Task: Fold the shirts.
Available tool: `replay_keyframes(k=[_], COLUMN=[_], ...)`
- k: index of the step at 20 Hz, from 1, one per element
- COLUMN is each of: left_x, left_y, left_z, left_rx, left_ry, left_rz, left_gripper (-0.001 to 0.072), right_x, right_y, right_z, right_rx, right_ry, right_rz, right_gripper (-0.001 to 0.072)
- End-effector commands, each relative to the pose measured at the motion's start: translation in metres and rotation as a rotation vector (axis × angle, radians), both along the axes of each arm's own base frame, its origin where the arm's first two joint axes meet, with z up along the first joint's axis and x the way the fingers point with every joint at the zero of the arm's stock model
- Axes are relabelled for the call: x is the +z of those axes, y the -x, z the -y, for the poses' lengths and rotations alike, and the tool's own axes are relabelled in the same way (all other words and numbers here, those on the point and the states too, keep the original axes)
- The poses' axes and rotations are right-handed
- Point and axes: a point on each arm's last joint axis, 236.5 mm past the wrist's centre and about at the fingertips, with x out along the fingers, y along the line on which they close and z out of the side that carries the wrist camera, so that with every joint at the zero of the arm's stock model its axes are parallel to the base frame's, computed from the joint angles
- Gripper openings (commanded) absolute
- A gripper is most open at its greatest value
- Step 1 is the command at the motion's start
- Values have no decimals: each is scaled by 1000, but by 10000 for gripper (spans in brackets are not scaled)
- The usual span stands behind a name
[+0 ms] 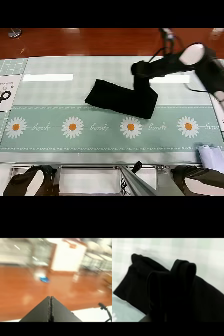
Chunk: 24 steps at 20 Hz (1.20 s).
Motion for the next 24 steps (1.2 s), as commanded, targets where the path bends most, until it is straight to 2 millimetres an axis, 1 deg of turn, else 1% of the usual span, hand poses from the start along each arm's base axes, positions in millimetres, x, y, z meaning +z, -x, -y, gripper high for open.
replay_keyframes(k=[1, 3, 5, 7, 10, 14, 16, 17, 19, 20, 21, 22, 24], left_x=[14, 19, 19, 13, 6, 2, -1, -2, -7, -10, -14, -18, -31], left_y=[70, 89, 97, 95, 91, 88, 84, 81, 76, 72, 68, 64, 53], left_z=[-6, -3, 1, 2, 2, 0, -5, -6, -8, -10, -11, -13, -18], left_rx=[123, 153, 153, 141, 130, 132, 149, 151, 147, 145, 142, 140, 139], left_ry=[-68, -47, -43, -39, -40, -45, -53, -53, -53, -52, -48, -43, -29], left_rz=[54, 73, 73, 43, 12, -5, -16, -23, -46, -59, -76, -92, -131], left_gripper=[25, 25, 25, 25, 25, 25, 25, 25, 25, 25, 25, 25, 25], right_x=[-21, -21, -21, -27, -41, -50, -58, -62, -65, -66, -67, -66, -58], right_y=[-17, -24, -28, -27, -25, -26, -21, -18, -14, -12, -12, -12, -14], right_z=[-53, -74, -93, -107, -130, -157, -167, -170, -174, -174, -173, -170, -158], right_rx=[-51, -87, -110, -113, -128, -178, -178, -171, -161, -154, -149, -146, -119], right_ry=[-103, -185, -254, -276, -304, -383, -394, -390, -385, -381, -376, -373, -353], right_rz=[7, 6, 5, 5, -6, -20, -46, -56, -63, -67, -73, -75, -67], right_gripper=[32, 32, 32, 32, 32, 33, 33, 48, 290, 370, 411, 428, 436])
